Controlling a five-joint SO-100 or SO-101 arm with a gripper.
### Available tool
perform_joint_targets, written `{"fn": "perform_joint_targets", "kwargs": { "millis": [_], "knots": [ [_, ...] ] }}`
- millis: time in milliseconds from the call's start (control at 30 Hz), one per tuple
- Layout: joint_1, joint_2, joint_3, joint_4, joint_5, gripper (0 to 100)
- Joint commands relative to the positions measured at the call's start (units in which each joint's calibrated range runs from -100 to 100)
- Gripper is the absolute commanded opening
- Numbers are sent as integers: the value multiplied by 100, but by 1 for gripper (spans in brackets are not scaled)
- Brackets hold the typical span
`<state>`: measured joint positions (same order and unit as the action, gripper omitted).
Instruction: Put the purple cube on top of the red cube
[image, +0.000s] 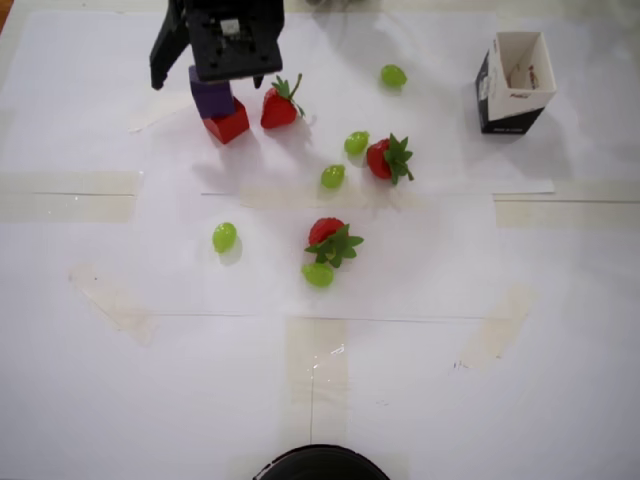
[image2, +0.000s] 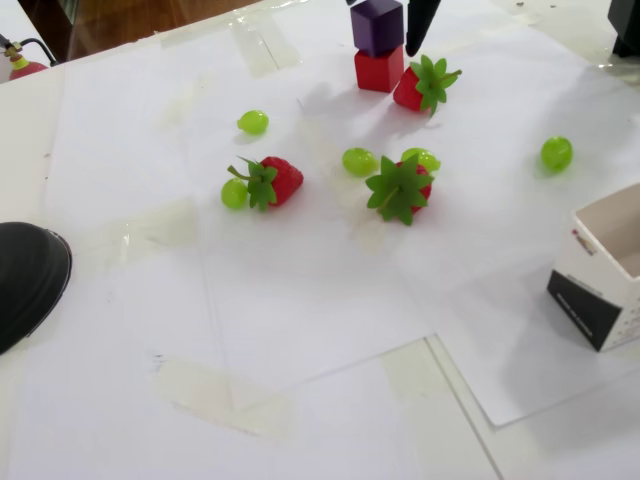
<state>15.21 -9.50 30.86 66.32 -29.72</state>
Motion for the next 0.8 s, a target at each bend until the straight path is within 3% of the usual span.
{"fn": "perform_joint_targets", "kwargs": {
  "millis": [0, 167, 333, 400, 467, 767],
  "knots": [
    [-226, -1303, -177, 386, -127, 36],
    [-535, -2834, -113, 868, -249, 30],
    [-800, -3487, -477, 1905, -400, 16],
    [-932, -3547, -577, 2248, -381, 5],
    [-1175, -3943, -459, 2526, -454, 0],
    [-1447, -5903, 178, 3082, -498, 0]
  ]
}}
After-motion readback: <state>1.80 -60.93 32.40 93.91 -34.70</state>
